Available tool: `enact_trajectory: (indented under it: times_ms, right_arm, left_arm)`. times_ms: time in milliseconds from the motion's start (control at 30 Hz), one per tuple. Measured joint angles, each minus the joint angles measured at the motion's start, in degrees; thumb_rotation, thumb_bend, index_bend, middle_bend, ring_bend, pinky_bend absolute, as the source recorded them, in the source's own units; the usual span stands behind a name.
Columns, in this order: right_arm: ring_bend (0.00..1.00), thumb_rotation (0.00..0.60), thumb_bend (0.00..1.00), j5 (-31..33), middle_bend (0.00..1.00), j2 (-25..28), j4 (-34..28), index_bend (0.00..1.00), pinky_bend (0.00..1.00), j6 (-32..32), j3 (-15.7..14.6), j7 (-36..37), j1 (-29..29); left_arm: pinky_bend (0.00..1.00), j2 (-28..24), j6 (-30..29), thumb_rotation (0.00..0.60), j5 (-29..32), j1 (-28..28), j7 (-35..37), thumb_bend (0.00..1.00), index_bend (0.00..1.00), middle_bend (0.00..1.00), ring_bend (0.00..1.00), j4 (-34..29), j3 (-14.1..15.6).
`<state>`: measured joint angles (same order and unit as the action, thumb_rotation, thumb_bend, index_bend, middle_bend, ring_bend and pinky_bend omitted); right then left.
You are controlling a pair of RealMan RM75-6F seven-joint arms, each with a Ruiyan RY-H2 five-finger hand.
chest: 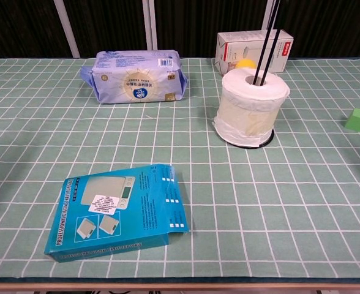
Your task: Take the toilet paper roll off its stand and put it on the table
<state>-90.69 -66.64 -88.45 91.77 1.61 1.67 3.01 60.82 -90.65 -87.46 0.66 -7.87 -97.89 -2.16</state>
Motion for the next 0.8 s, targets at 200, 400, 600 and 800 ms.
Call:
enact_trajectory:
  times_ms: [200, 400, 600, 800]
  right_arm:
    - [0.04, 0.600, 0.00, 2.34, 0.01, 0.01, -1.60, 0.03, 0.05, -1.62, 0.51, 6.60, -0.10]
    - [0.03, 0.600, 0.00, 5.82, 0.01, 0.74, -3.58, 0.03, 0.02, -6.74, 1.58, 19.88, 1.07]
    - [0.01, 0.600, 0.00, 11.97, 0.00, 1.73, -5.01, 0.03, 0.00, -19.68, 5.33, 34.51, 6.56]
    - [0.00, 0.600, 0.00, 21.90, 0.00, -0.82, -3.99, 0.03, 0.00, -33.09, 10.23, 37.23, 14.80]
  left_arm:
    - [0.00, -0.12, -0.52, 0.600, -0.28, -0.31, -0.07, 0.22, 0.05, 0.00, 0.00, -0.33, 0.13]
    - [0.00, -0.23, -0.19, 0.600, -0.21, -0.30, -0.16, 0.22, 0.05, 0.00, 0.00, -0.55, 0.30]
    - [0.00, -0.31, -0.77, 0.600, -0.52, -0.54, 0.01, 0.22, 0.05, 0.00, 0.00, -0.62, 0.31]
    - [0.00, -0.16, -0.24, 0.600, 0.21, -0.38, -0.32, 0.22, 0.05, 0.00, 0.00, -0.68, 0.11]
